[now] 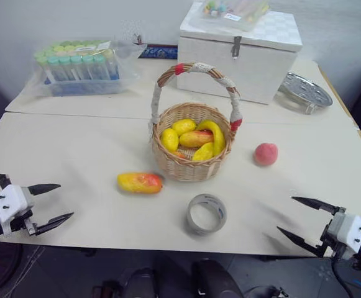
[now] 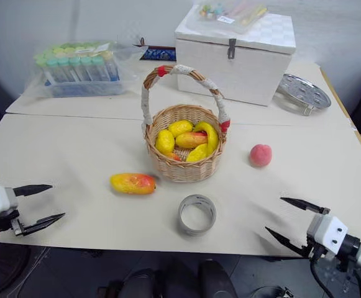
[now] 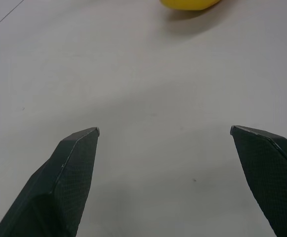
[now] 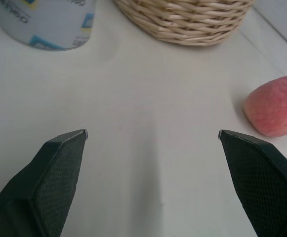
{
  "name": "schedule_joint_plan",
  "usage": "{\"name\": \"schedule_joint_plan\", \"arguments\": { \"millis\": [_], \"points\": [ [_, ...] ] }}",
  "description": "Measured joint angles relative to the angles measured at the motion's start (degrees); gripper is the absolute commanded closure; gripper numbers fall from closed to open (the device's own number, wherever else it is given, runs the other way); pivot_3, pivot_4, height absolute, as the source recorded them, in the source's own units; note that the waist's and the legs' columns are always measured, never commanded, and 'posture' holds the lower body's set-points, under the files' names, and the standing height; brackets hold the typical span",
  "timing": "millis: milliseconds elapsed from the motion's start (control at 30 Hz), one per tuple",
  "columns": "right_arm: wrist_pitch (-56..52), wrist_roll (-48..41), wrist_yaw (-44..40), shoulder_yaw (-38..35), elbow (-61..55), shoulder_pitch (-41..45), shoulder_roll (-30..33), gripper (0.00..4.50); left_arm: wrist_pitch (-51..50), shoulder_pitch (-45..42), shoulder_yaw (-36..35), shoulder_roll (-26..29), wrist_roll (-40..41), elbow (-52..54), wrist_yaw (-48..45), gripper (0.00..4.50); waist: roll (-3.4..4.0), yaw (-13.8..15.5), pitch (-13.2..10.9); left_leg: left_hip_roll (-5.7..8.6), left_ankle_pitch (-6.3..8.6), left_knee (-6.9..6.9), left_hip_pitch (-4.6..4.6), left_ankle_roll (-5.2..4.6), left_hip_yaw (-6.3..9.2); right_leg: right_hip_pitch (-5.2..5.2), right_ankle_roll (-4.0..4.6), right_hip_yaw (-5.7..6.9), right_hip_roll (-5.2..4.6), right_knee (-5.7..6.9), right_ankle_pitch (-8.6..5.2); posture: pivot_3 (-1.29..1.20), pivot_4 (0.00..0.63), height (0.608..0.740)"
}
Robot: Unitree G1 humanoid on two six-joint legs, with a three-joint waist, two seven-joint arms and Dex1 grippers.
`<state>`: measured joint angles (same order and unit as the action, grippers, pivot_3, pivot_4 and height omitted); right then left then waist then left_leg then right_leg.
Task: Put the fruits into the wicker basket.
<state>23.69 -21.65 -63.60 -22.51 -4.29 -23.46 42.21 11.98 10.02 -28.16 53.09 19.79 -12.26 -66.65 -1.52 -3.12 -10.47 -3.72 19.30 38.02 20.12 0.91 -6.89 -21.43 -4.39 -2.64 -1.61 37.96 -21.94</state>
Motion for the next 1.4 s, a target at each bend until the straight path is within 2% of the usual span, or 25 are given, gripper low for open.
{"name": "schedule_joint_plan", "arguments": {
  "millis": [233, 533, 733, 800, 933, 1067, 1233, 1400],
  "points": [
    [0.1, 0.0, -0.8, 0.0, 0.0, 0.4, 0.0, 0.08, -5.7, 2.3, 0.0, 0.0, 1.3, 2.8, -0.4, 0.0, -0.01, -0.1, 0.0, 0.0, 0.01, 0.02, -0.03, -0.02, 0.0, 0.02, 0.0, 0.0, -0.01, 0.03, 0.0, 0.0, 0.15, 0.74],
    [-1.0, -0.3, -1.0, 0.3, -1.4, 1.6, 0.1, 0.08, -17.7, -0.7, 0.2, 0.1, 9.9, 12.7, -4.4, 0.0, -0.01, 0.1, 0.0, 0.02, 0.0, 0.06, -0.02, -0.01, 0.03, 0.05, 0.0, 0.01, -0.02, 0.04, 0.0, 0.0, 0.15, 0.74],
    [-6.9, -2.6, -3.9, 3.1, -10.3, 2.7, 5.9, 0.08, -24.1, -4.8, 1.7, 4.5, 12.6, 20.2, -5.9, 0.0, 0.03, -0.2, 0.0, 0.01, -0.01, 0.1, -0.02, 0.01, 0.0, 0.03, 0.0, -0.05, 0.02, 0.1, 0.0, 0.0, 0.15, 0.74],
    [-10.5, -3.0, -7.4, 8.8, -16.9, 7.9, 11.4, 0.08, -23.4, -7.0, 2.6, 4.8, 12.6, 22.3, -7.2, 0.0, 0.06, -0.6, 0.0, -0.01, -0.04, 0.09, -0.09, 0.06, -0.02, 0.05, 0.0, -0.09, 0.09, 0.13, 0.0, 0.0, 0.15, 0.74],
    [-16.8, -0.3, -11.6, 21.2, -21.5, 22.6, 14.7, 0.08, -24.2, -8.2, 7.2, 4.5, 13.5, 24.2, -9.9, 0.0, 0.06, -0.4, 0.0, -0.03, -0.07, 0.13, 0.02, 0.11, 0.04, -0.12, 0.01, -0.07, 0.11, 0.15, 0.0, 0.0, 0.15, 0.74],
    [-18.6, 6.2, -12.9, 31.9, -19.6, 36.0, 10.4, 0.08, -26.7, -10.4, 11.6, 3.2, 14.6, 27.0, -10.3, 0.0, 0.05, 0.1, 0.0, -0.02, -0.04, 0.23, 0.11, 0.06, 0.05, -0.16, 0.01, -0.05, 0.07, 0.11, 0.0, 0.0, 0.15, 0.74],
    [-18.1, 15.2, -14.1, 42.6, -14.7, 41.2, 6.5, 0.08, -27.9, -11.8, 15.2, 1.2, 14.9, 29.3, -9.7, 0.0, 0.04, 0.1, 0.0, 0.01, 0.02, 0.35, 0.16, -0.05, 0.04, -0.15, 0.01, -0.03, 0.0, 0.1, 0.0, 0.0, 0.15, 0.74],
    [-22.3, 19.5, -13.1, 46.9, -12.8, 44.9, 2.7, 1.74, -27.8, -14.6, 17.5, -0.4, 14.4, 29.2, -9.2, 0.0, 0.05, -0.2, 0.0, -0.04, 0.01, 0.69, 0.15, -0.02, 0.05, -0.15, 0.01, -0.03, 0.04, 0.46, 0.0, 0.0, 0.15, 0.74]
  ]
}}
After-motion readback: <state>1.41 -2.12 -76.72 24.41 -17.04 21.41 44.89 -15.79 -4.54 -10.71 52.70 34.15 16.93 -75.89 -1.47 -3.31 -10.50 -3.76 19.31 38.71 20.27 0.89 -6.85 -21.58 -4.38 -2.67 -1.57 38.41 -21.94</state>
